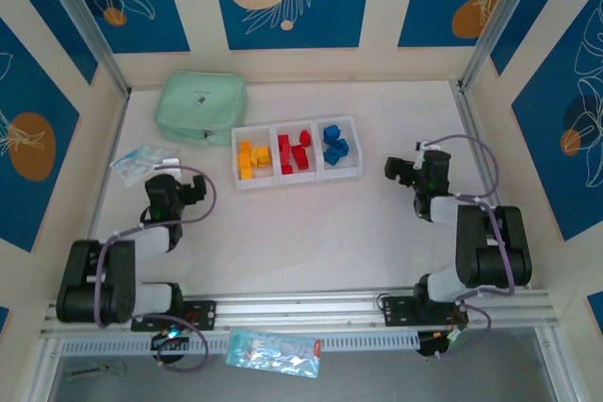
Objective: Sort the legos into containers by color
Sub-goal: Reset both arms
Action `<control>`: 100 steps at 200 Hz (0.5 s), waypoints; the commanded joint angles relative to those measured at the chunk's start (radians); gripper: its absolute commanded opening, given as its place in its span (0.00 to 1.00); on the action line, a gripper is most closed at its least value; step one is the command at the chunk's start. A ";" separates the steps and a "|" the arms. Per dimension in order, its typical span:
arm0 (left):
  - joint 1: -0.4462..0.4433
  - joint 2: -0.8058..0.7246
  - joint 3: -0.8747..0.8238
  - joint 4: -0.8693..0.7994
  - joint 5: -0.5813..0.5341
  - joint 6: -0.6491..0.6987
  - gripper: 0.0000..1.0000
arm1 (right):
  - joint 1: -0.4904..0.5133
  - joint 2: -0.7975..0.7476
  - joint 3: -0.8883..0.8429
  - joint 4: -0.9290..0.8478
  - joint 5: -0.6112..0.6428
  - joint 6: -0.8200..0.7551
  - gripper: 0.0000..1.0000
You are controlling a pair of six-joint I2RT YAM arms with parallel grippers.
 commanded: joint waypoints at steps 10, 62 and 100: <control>0.006 0.212 -0.078 0.525 0.138 0.040 0.99 | 0.039 0.010 -0.113 0.326 -0.079 -0.108 0.99; -0.059 0.213 0.079 0.226 0.067 0.104 0.99 | 0.021 0.035 -0.075 0.279 -0.100 -0.094 0.99; -0.062 0.213 0.075 0.239 0.062 0.106 0.99 | 0.011 0.033 -0.066 0.259 -0.134 -0.091 0.99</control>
